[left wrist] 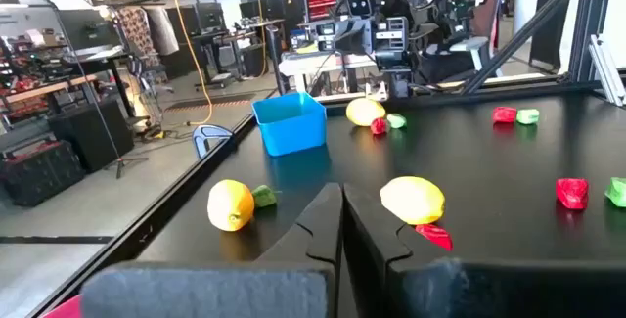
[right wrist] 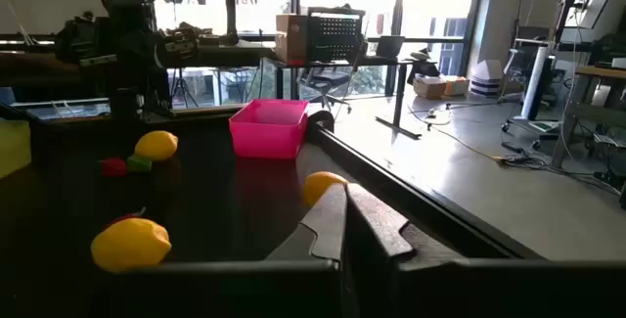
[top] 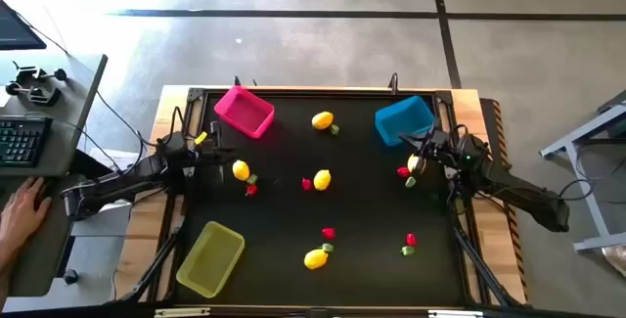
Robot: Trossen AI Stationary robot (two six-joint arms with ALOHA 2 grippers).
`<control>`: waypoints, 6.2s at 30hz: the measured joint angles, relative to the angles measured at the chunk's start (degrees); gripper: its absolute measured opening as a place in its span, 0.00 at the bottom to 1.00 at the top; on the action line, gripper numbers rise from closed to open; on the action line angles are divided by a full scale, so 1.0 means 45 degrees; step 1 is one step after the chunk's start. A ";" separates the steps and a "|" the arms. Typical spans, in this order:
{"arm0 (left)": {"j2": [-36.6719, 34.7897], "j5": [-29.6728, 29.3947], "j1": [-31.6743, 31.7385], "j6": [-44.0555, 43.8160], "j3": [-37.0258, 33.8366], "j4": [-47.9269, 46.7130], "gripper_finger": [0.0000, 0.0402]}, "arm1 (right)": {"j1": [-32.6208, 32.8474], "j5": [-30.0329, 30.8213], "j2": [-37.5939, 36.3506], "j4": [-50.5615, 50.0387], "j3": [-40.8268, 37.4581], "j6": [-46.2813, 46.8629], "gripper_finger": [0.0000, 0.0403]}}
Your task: Sort produce into baskets
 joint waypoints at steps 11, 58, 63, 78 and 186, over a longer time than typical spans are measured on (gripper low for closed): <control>-0.0005 0.0000 0.0000 -0.0003 0.0003 0.0003 0.00 | 0.0000 0.0000 0.0000 0.0000 0.0000 0.0000 0.00; -0.0005 0.0000 0.0000 0.0000 0.0004 0.0005 0.00 | 0.0000 -0.0002 0.0000 0.0005 -0.0002 -0.0002 0.00; 0.0000 0.0000 0.0000 -0.0004 0.0000 0.0005 0.00 | 0.0000 0.0000 0.0000 0.0005 -0.0001 -0.0001 0.00; -0.0004 -0.0005 0.0000 0.0000 0.0004 0.0005 0.00 | 0.0000 -0.0005 -0.0005 0.2178 -0.0004 0.1067 0.00; 0.0000 -0.0005 0.0000 0.0000 0.0004 0.0000 0.00 | 1.3721 0.5728 2.5412 -0.7156 1.7821 1.1662 0.44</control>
